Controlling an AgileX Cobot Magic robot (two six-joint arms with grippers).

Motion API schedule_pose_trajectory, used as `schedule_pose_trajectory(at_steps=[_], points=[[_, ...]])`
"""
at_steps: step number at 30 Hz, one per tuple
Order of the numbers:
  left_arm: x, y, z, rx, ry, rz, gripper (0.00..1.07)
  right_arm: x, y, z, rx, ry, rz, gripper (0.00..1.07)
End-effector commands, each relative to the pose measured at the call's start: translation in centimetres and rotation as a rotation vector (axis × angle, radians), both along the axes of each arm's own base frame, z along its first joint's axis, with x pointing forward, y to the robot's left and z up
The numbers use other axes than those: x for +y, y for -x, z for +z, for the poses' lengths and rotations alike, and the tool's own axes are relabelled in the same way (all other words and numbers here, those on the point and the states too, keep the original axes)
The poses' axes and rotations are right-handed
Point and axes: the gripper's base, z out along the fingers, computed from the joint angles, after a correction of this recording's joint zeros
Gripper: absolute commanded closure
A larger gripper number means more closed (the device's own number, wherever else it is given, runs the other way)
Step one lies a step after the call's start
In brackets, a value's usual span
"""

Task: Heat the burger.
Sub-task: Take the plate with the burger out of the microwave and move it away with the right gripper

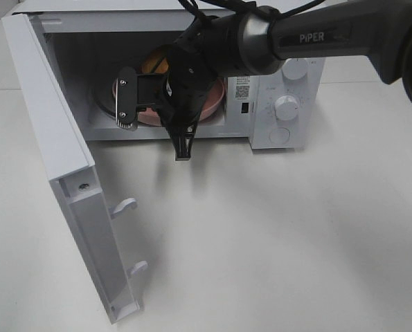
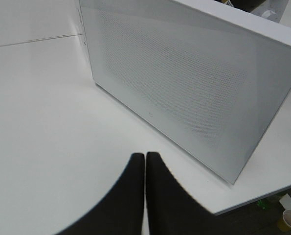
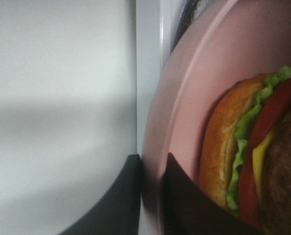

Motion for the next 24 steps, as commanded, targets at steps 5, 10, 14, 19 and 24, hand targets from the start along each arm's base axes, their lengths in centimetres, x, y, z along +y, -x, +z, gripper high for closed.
schedule_pose_trajectory(at_steps=[5, 10, 14, 19, 24], points=[[0.0, 0.2, 0.0, -0.022, 0.007, -0.001, 1.06, 0.0, 0.8, 3.1, -0.023, -0.026, 0.063, 1.07], [0.0, 0.2, 0.0, -0.022, 0.007, -0.001, 1.06, -0.5, 1.6, 3.5, -0.014, -0.01, 0.108, 1.07], [0.0, 0.2, 0.0, -0.022, 0.007, -0.001, 1.06, -1.0, 2.2, 3.4, -0.023, 0.009, 0.151, 1.07], [0.0, 0.2, 0.0, -0.022, 0.007, -0.001, 1.06, -1.7, 3.0, 3.9, -0.036, 0.022, 0.186, 1.07], [0.0, 0.2, 0.0, -0.022, 0.007, -0.001, 1.06, -2.1, 4.2, 4.8, -0.058, 0.069, 0.271, 1.07]])
